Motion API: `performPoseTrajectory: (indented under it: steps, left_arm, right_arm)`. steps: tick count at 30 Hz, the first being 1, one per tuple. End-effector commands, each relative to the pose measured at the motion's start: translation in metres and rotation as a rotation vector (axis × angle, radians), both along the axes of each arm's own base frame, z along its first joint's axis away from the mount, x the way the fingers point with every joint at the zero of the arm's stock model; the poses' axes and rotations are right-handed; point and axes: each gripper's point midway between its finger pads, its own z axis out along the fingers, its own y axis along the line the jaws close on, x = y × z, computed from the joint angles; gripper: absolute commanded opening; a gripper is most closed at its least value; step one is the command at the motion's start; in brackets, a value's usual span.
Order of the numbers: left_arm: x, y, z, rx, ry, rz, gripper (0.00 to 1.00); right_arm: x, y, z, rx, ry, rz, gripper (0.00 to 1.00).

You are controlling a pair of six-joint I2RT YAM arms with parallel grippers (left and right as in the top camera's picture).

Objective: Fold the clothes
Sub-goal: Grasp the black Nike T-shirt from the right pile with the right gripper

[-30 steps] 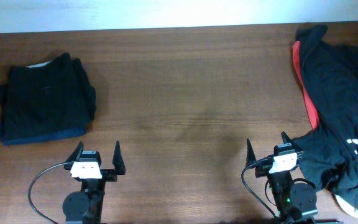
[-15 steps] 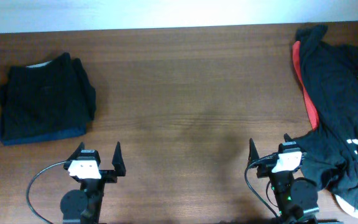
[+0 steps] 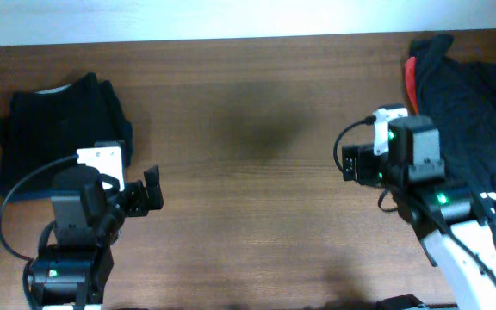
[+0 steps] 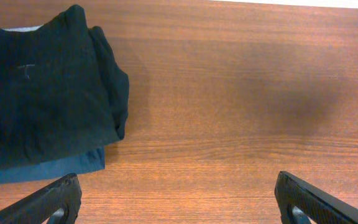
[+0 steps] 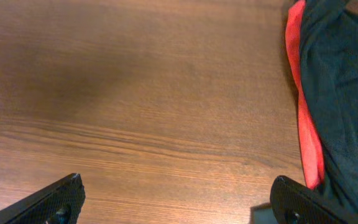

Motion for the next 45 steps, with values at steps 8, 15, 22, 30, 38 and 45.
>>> performPoseTrajectory:
  steps: [8, 15, 22, 30, 38, 45]
  left_arm:
    - [0.004, -0.003, 0.001, -0.013, 0.014, -0.007, 0.99]
    - [0.003, -0.003, 0.001, -0.013, 0.016, -0.006, 0.99]
    - [0.003, -0.003, 0.001, -0.013, 0.016, -0.006, 0.99]
    - [0.003, -0.002, 0.001, -0.011, 0.016, -0.004, 0.99]
    - [0.003, -0.002, 0.001, -0.011, 0.016, -0.004, 0.99]
    - [0.003, -0.003, 0.001, -0.012, 0.016, -0.004, 0.99]
  right_arm:
    - [-0.045, -0.145, -0.141, 0.161, 0.560, -0.770, 0.69]
    - [-0.068, -0.163, -0.198, 0.172, 0.740, -0.852, 0.67]
    - [-0.086, -0.156, -0.218, 0.171, 0.773, -0.852, 0.10]
    - [0.001, -0.170, -0.032, 0.243, 0.416, -0.712, 0.04]
    - [-0.025, 0.074, 0.064, 0.383, 0.513, 0.278, 0.04]
    - [0.000, 0.164, 0.053, 0.223, 0.382, 0.431, 0.99]
